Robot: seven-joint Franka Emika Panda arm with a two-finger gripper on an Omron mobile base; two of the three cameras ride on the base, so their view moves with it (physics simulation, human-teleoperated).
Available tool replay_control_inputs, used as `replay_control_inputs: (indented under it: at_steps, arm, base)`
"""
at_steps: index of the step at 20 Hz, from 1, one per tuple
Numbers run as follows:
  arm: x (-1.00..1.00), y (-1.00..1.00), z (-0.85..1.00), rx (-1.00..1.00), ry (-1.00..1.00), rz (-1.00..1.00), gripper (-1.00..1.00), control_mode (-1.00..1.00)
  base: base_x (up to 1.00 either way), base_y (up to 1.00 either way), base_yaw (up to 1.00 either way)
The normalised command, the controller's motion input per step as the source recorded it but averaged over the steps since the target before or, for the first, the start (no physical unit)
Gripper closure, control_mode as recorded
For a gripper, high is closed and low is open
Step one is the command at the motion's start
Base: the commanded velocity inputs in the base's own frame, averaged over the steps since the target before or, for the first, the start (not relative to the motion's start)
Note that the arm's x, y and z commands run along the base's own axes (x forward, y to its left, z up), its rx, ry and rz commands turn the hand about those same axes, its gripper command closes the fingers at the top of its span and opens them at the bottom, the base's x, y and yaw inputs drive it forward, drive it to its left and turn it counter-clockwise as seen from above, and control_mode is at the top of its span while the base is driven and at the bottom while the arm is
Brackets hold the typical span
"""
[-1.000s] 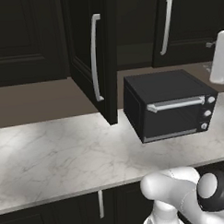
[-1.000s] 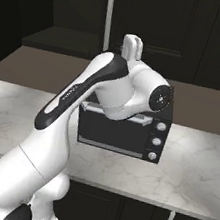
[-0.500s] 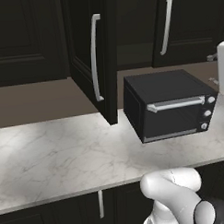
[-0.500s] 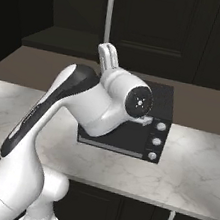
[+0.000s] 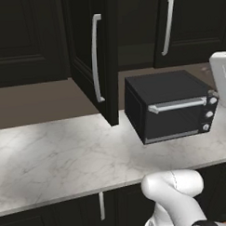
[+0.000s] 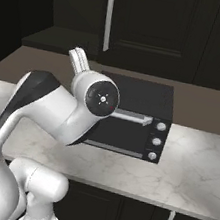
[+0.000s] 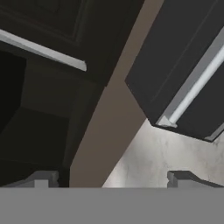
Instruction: Close all open cabinet doors.
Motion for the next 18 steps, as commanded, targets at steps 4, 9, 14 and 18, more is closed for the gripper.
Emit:
replay_control_inputs:
  at_steps: [4,9,14,18]
  arm:
    - [-0.38,0.49,-0.05,-0.01,0.05,0.00,-1.00,-1.00]
    - [-0.41,0.52,-0.03,0.00,0.00,0.02,-1.00,-1.00]
    - [-0.32,0.48,-0.02,0.00,0.05,0.08,-1.00,-1.00]
    - [-0.31,0.48,0.00,0.00,0.13,0.15,-1.00,-1.00]
  base:
    - [0.00,0.00,0.00]
    - [0.00,0.00,0.00]
    - [0.00,0.00,0.00]
    - [0.00,0.00,0.00]
